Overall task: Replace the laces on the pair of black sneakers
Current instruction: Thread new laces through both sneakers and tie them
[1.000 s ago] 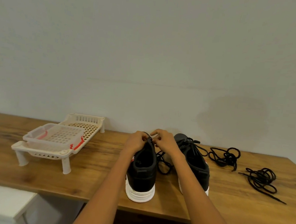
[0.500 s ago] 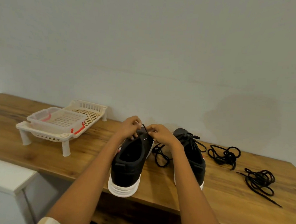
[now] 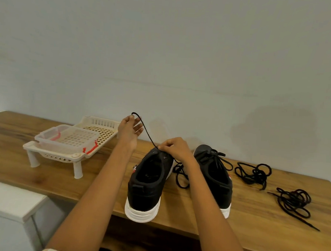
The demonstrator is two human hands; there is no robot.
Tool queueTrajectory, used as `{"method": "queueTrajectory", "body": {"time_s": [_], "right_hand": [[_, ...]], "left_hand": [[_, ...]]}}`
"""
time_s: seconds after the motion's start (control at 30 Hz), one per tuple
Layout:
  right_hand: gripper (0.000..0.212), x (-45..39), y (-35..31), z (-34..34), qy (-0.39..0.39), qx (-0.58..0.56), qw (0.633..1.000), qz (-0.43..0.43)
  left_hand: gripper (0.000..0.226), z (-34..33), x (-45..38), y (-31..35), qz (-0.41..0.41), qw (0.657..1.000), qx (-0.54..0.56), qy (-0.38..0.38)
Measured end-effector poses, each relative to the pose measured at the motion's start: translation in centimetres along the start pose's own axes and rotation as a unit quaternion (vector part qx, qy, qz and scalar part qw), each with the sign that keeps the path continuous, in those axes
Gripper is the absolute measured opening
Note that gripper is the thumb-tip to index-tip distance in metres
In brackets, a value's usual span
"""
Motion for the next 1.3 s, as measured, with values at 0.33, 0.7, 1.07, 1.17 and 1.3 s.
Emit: {"method": "queueTrajectory", "body": {"time_s": [0.33,0.7,1.07,1.17,1.3], "right_hand": [[0.030,-0.9,0.3,-0.6,-0.008,0.061,0.997,-0.037],[0.025,-3.9,-4.9,7.5,0.193,-0.142,0.971,-0.026],[0.030,-2.9,-11.6,13.0,0.345,0.060,0.927,0.134],[0.028,-2.8,-6.0,11.3,0.242,0.159,0.957,0.018],[0.030,-0.7,-0.4,7.7,0.013,0.299,0.946,-0.127]], "left_hand": [[0.025,-5.0,2.4,3.9,0.026,0.934,0.319,-0.159],[0.007,-0.6,0.9,-0.9,-0.033,0.913,-0.406,-0.021],[0.010,-5.0,2.8,-0.7,-0.144,0.872,-0.455,-0.109],[0.010,-4.4,2.7,-1.2,-0.166,0.826,-0.525,-0.121],[0.011,-4.5,2.2,-1.0,-0.188,0.775,-0.581,-0.162]]}}
Point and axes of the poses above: each hand's wrist, its own x-axis away from the middle knuckle, its own z-axis out of the back of the hand, y = z × x, the point moved 6 cm from there along -x, towards the middle knuckle
